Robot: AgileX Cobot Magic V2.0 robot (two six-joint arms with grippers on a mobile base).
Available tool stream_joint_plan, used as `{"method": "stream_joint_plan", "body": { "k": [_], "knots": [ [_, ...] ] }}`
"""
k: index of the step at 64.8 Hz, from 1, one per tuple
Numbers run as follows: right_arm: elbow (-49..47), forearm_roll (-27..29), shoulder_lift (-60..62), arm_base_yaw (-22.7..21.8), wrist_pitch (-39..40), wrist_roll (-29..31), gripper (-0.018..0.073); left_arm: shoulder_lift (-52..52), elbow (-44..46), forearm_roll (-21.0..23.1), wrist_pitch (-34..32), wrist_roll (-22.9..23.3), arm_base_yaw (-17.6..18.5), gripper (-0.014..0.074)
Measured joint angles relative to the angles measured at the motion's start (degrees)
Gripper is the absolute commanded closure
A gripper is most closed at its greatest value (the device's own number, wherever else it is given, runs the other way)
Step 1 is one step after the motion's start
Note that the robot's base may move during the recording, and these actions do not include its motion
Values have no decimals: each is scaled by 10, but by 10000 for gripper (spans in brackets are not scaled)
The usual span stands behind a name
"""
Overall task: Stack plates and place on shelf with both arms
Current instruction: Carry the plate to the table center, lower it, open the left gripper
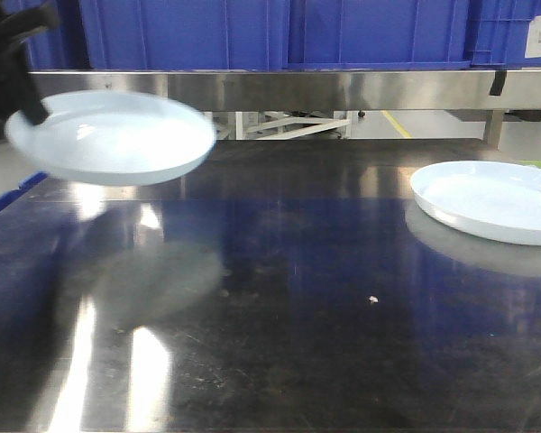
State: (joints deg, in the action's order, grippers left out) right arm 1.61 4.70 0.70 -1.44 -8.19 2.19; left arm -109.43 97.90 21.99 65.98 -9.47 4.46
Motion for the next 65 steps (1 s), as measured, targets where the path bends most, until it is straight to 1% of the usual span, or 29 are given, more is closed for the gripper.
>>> {"method": "stream_joint_plan", "body": {
  "k": [5,7,16,22,25,31,40,43,54,65],
  "knots": [
    [0,0,0,0,0,0,504,0,2,25,-15,0,31,514],
    [0,0,0,0,0,0,504,-1,2,31,-25,0,49,514],
    [0,0,0,0,0,0,504,-17,3,44,-78,0,119,514],
    [0,0,0,0,0,0,504,-41,3,50,-115,0,153,514],
    [0,0,0,0,0,0,504,-54,3,51,-130,5,163,514],
    [0,0,0,0,0,0,504,-78,3,44,-138,23,176,511],
    [0,0,0,0,0,0,504,-95,3,13,-133,42,183,463],
    [0,0,0,0,0,0,504,-95,3,6,-132,44,183,433],
    [0,0,0,0,0,0,504,-95,3,-2,-132,45,183,260],
    [0,0,0,0,0,0,504,-89,3,-10,-129,45,187,248]
  ]
}}
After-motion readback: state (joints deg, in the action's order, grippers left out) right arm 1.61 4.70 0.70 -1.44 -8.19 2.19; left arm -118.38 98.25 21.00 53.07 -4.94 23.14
